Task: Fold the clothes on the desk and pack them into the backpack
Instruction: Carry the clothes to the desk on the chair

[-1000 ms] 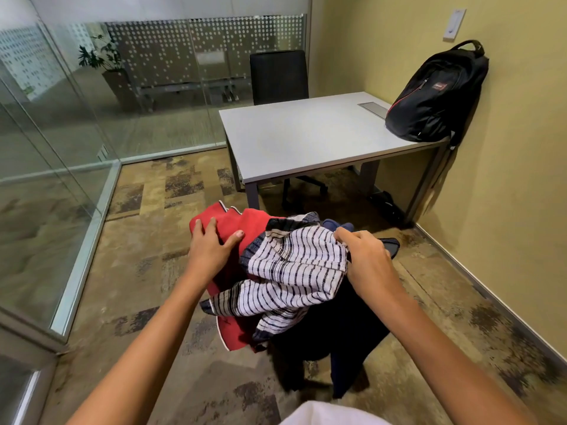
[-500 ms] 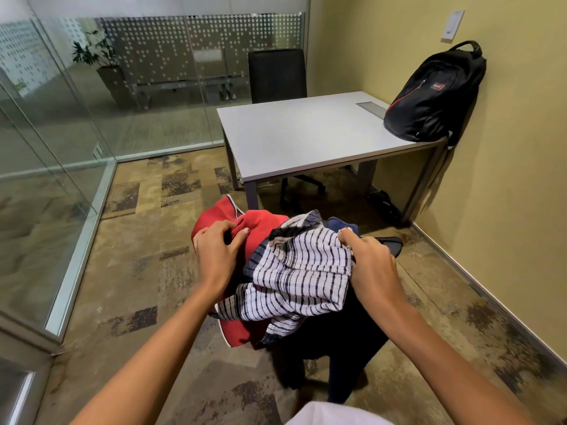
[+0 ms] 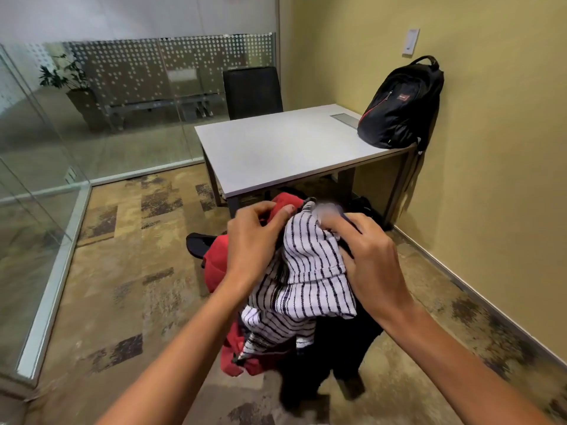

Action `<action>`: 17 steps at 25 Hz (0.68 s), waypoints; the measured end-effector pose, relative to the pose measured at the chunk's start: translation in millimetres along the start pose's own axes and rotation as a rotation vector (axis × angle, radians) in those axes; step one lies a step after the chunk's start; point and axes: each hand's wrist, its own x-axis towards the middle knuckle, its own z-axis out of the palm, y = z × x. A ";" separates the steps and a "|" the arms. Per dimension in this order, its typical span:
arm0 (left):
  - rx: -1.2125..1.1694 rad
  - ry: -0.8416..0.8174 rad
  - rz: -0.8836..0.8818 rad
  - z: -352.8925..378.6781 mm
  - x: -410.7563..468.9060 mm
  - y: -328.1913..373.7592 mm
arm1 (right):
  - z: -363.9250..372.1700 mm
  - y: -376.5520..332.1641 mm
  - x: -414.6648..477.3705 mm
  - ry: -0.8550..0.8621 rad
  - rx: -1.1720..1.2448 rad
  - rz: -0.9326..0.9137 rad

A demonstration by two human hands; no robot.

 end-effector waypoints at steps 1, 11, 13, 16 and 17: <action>0.023 -0.061 -0.025 1.2 -2.8 9.0 | -1.2 -0.8 0.9 0.018 -0.024 -0.040; 0.265 -0.108 0.287 23.8 -46.3 -37.4 | 7.1 26.0 11.9 -0.278 -0.046 -0.193; 0.275 -0.119 0.349 20.5 -51.0 -43.9 | 15.6 35.5 32.9 -0.482 -0.025 -0.243; 0.309 -0.088 0.373 10.6 -49.9 -56.2 | 45.2 47.5 47.4 -0.692 0.081 -0.172; 0.315 -0.091 0.364 9.1 -48.4 -59.8 | 53.8 51.7 43.1 -0.697 0.119 -0.145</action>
